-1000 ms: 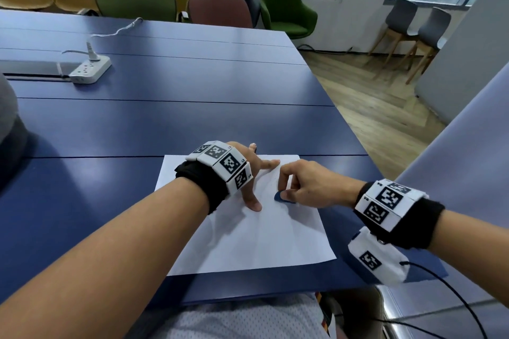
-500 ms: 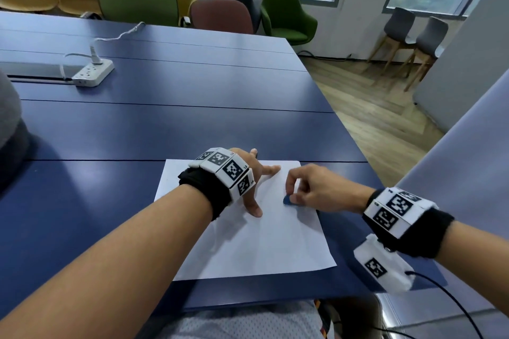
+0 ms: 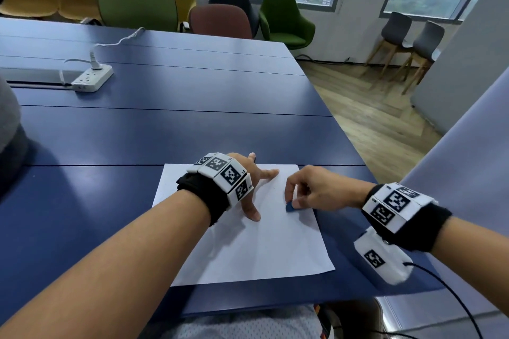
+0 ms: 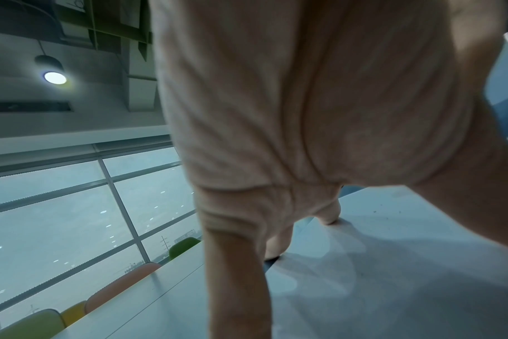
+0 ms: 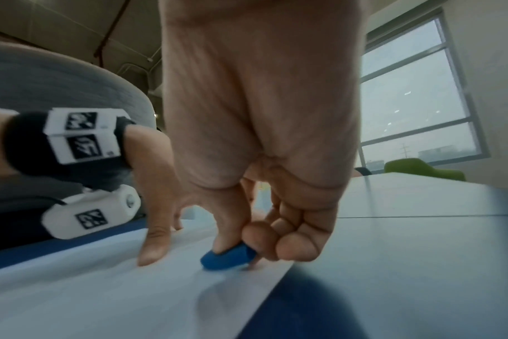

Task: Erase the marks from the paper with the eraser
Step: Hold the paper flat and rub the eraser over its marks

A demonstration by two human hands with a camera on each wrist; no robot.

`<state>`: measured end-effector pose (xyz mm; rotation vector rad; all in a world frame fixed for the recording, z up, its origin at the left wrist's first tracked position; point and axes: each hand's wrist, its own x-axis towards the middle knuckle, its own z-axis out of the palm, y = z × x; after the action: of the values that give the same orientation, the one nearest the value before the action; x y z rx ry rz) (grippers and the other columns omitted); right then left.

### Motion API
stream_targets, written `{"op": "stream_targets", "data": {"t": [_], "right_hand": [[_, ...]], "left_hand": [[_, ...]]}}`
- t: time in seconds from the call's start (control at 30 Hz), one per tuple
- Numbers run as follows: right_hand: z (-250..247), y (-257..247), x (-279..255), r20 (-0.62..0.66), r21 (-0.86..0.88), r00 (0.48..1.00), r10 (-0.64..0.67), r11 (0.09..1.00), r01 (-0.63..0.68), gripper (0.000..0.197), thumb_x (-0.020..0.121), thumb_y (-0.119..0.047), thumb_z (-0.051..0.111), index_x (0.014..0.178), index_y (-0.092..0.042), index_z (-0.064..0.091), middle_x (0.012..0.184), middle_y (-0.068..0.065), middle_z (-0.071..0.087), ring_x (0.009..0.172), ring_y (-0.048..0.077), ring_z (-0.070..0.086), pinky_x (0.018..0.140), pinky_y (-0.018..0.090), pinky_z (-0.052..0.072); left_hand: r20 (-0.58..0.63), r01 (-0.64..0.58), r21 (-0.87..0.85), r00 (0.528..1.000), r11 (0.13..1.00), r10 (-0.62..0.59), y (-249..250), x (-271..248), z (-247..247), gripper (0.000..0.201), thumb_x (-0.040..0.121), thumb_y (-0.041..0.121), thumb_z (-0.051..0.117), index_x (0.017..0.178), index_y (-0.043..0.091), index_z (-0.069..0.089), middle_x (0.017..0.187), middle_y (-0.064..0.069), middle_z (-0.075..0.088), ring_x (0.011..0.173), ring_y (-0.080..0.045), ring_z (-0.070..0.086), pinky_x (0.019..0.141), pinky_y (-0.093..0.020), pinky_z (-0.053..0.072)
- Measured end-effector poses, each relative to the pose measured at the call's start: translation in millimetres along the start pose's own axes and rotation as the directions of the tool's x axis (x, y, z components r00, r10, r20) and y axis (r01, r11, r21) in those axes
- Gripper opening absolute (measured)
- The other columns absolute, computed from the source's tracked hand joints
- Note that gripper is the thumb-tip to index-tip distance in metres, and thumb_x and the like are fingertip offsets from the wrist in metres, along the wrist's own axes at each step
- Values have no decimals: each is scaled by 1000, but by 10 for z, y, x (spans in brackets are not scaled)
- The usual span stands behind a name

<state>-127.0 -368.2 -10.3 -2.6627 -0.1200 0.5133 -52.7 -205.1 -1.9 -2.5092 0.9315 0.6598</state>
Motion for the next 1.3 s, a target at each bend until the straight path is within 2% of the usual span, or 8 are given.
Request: {"op": "stream_targets", "data": {"t": [0.13,0.3,0.47,0.63,0.83,1.0,1.17,1.3], "right_hand": [[-24,101,69,-166,70,983,78,995,-67,9,85,-17,66,80,-23,60,61,-9,54,54,4,49,51,10,34],[40,1,-97,98,13,995,-31,999,30,6,84,-18,67,84,-24,66,64,-11,56,53,1,49,52,11,38],[14,93,-2,-104,96,993,64,994,-54,8,85,-16,64,81,-23,62,62,-9,55,54,5,49,51,14,37],[67,6,-125,108,14,994,-28,1000,27,9,83,-18,67,80,-26,65,62,-11,53,53,3,48,52,13,38],[3,54,20,-93,61,994,51,997,-46,10,85,-15,65,80,-22,61,67,-7,59,58,5,53,55,15,39],[14,-25,-91,128,-20,992,-24,999,27,10,83,-16,67,80,-25,65,63,-10,56,55,6,51,55,16,41],[16,26,-28,-77,84,996,53,995,-47,8,84,-12,64,82,-20,61,64,-4,61,52,7,54,51,16,42],[150,-45,-219,102,33,995,-9,999,6,8,83,-15,66,81,-20,61,63,-6,60,52,6,52,51,14,42]], "left_hand": [[4,4,33,1000,999,-4,30,-26,-14,116,66,71,72,146,55,-10,162,-6,-13,137,-38,38,100,-45,41],[12,-1,9,1000,1000,0,14,-27,-20,117,65,71,73,146,55,-10,162,-6,-14,139,-37,34,102,-46,39],[10,1,6,1000,1000,-2,27,-37,-18,115,66,70,72,146,55,-10,162,-5,-14,139,-37,34,103,-45,39],[10,2,8,1000,1000,-2,14,-37,-22,116,66,69,73,146,55,-10,162,-6,-14,138,-38,36,103,-45,39],[3,2,34,1000,999,-2,42,-57,-24,115,67,71,71,146,54,-11,162,-7,-12,135,-37,41,99,-42,42],[-1,2,28,1000,1000,-2,31,-52,-23,116,66,70,72,146,55,-10,163,-6,-11,135,-38,41,99,-43,42],[-5,11,36,1000,999,-11,54,-65,-26,115,66,71,71,146,55,-10,163,-5,-11,137,-38,38,99,-45,42],[-3,12,26,1000,1000,-12,33,-66,-17,116,66,70,72,147,55,-9,163,-6,-11,138,-39,36,100,-46,41]]}}
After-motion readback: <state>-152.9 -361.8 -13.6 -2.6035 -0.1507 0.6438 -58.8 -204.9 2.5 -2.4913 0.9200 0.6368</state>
